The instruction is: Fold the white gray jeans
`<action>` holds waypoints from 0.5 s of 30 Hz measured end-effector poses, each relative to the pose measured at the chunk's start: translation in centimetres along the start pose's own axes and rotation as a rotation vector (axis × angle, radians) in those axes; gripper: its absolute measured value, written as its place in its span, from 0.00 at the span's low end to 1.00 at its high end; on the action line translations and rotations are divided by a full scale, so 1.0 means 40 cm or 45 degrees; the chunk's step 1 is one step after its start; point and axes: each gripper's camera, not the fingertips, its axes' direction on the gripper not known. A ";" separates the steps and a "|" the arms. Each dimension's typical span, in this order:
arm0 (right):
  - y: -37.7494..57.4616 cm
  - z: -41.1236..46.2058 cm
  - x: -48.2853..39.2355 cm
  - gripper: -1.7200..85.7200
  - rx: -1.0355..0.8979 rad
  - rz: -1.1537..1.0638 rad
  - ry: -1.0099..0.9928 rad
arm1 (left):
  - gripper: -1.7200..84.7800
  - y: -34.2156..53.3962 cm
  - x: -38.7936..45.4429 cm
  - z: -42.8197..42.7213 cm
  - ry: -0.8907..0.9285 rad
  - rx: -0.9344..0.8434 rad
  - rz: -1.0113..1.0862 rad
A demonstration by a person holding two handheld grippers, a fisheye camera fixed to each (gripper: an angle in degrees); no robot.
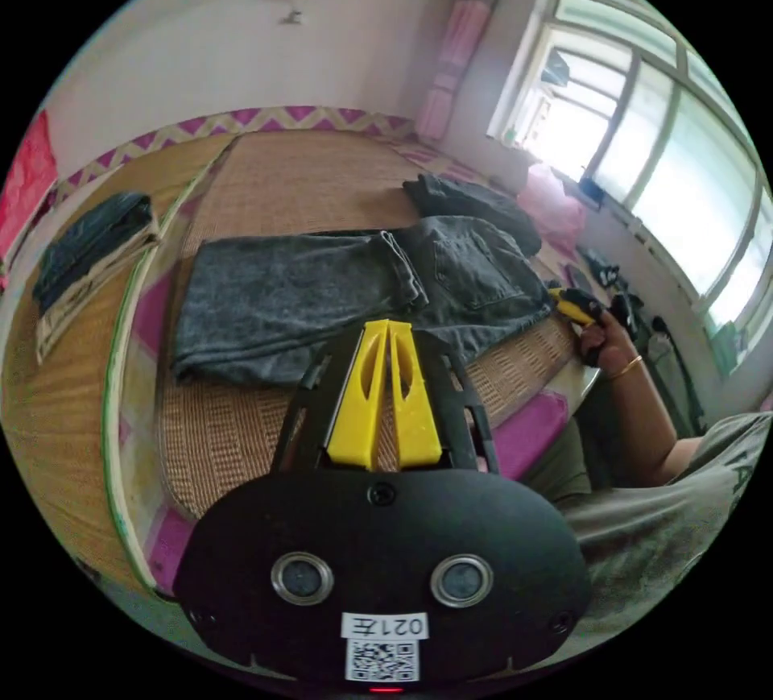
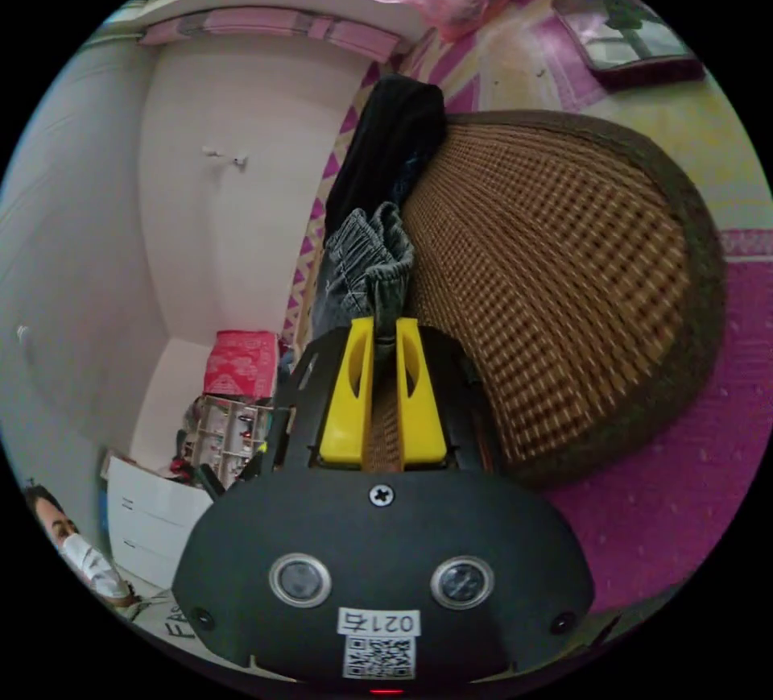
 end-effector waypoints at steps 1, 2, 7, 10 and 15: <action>0.021 -0.027 -0.044 0.08 0.057 -0.079 0.079 | 0.02 -0.024 0.022 0.023 -0.023 -0.014 0.062; 0.046 -0.052 -0.096 0.08 0.117 -0.176 0.170 | 0.04 -0.048 0.040 0.050 -0.034 -0.035 0.106; 0.152 0.013 -0.336 0.09 0.141 -0.707 0.519 | 0.08 -0.130 0.081 0.167 -0.043 -0.092 0.125; 0.187 0.153 -0.425 0.08 0.063 -0.914 0.675 | 0.09 -0.152 0.083 0.214 -0.020 -0.091 0.125; 0.151 0.325 -0.486 0.06 0.024 -1.012 0.769 | 0.11 -0.158 0.070 0.219 0.017 -0.091 0.121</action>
